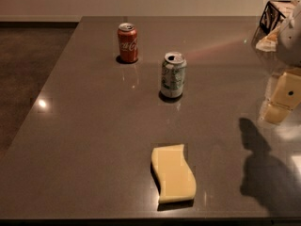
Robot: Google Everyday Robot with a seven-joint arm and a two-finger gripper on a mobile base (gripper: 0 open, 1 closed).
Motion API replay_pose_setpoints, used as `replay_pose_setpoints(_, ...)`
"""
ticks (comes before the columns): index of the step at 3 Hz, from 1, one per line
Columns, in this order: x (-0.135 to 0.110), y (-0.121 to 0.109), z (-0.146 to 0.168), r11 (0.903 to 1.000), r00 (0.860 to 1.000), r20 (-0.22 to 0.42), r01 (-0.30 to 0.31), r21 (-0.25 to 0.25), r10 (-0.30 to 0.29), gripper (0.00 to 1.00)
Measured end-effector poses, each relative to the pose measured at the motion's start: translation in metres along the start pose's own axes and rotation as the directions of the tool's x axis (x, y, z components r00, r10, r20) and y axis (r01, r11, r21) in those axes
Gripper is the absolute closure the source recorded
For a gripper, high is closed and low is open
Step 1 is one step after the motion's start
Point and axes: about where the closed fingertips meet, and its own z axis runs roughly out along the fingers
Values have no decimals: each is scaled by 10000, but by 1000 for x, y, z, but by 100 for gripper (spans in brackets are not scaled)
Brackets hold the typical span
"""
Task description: Pick sponge
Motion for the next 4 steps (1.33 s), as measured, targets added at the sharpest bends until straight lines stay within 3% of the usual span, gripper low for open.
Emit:
replay_pose_setpoints(2,-6,2,-1,9994,9995,203,239,-232,-234,0)
replay_pose_setpoints(3,-28,17,0,9905,9892,713,1314,-408,-1283,0)
replay_pose_setpoints(4,-55,44,8,9504,9455,1289,3073,-484,-2991,0)
